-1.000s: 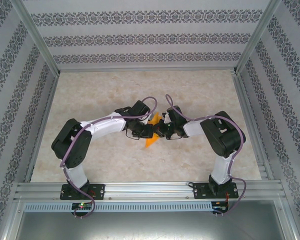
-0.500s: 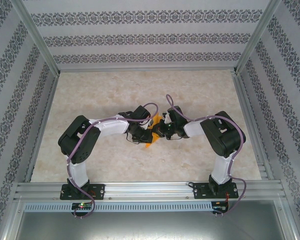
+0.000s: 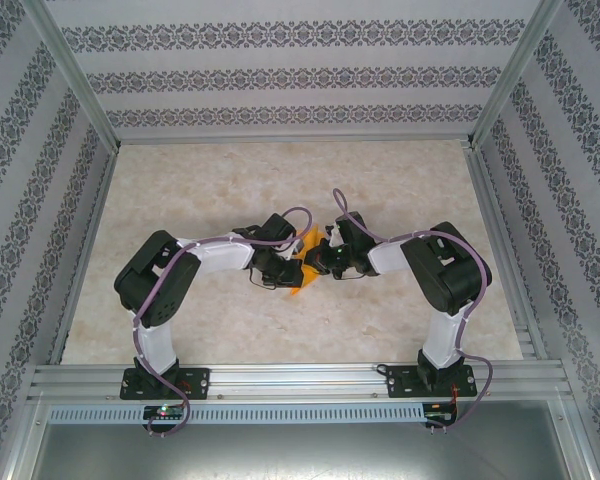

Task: Fold a paper plane with a square sheet of paper (pick it up from the middle)
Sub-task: Fourth fold the wing at the center of the table.

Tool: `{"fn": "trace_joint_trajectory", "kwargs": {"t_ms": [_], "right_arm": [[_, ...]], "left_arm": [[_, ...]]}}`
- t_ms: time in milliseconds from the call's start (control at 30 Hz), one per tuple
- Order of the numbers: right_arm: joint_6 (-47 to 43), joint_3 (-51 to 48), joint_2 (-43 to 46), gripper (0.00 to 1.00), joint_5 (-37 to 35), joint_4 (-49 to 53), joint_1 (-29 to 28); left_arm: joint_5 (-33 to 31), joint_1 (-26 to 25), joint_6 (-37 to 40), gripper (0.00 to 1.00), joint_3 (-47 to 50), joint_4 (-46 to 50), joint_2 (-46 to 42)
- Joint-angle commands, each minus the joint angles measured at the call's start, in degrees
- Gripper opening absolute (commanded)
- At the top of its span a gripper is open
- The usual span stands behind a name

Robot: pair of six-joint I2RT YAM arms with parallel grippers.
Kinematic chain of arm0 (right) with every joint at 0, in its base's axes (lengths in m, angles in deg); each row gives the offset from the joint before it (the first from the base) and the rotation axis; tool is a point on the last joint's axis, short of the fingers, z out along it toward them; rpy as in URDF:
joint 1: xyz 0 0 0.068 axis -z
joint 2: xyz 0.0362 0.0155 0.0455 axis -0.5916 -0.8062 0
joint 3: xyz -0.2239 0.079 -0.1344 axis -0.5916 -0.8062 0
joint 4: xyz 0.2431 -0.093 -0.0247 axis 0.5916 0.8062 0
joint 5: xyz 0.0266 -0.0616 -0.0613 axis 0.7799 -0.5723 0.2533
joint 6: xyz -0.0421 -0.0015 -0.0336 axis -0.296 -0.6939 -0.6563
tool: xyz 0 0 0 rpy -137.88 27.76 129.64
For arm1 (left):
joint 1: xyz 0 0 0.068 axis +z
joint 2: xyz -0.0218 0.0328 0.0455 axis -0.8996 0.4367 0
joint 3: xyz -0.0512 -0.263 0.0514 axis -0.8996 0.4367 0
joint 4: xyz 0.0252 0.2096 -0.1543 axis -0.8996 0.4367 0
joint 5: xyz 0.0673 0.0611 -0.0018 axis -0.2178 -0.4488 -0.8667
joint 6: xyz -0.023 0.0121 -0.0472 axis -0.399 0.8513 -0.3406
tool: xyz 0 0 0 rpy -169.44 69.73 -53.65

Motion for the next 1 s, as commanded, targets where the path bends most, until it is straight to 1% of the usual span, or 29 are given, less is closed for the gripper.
{"fn": "trace_joint_trajectory", "kwargs": {"t_ms": [0, 233, 433, 533, 667, 733, 967], "right_arm": [[-0.11, -1.19, -1.99, 0.00, -1.75, 4.40, 1.05], [-0.77, -0.46, -2.15, 0.00, -2.44, 6.02, 1.10], [-0.87, 0.05, -1.30, 0.00, -1.97, 6.41, 1.10], [-0.88, 0.38, -0.01, 0.01, -1.93, 6.31, 1.01], [-0.20, 0.60, 1.48, 0.06, -0.48, 3.61, 0.66], [0.49, 0.45, 1.76, 0.06, 0.43, 2.49, 0.48], [3.71, -2.28, 5.89, 0.05, 0.67, 1.75, -1.33]], "left_arm": [[1.15, 0.49, -0.42, 0.09, 3.10, -0.35, 0.31], [4.46, 0.50, -2.50, 0.09, 7.08, -3.07, -2.25], [4.17, 0.55, -2.72, 0.08, 9.51, -4.02, -2.23], [3.04, 0.54, -1.99, 0.06, 10.66, -4.02, -2.20], [3.08, 0.54, -1.51, 0.03, 11.10, -5.44, -0.94], [2.98, 0.54, -1.02, 0.00, 11.19, -5.86, -0.34], [2.40, 0.64, 0.61, 0.00, 11.85, -6.84, -0.11]]}}
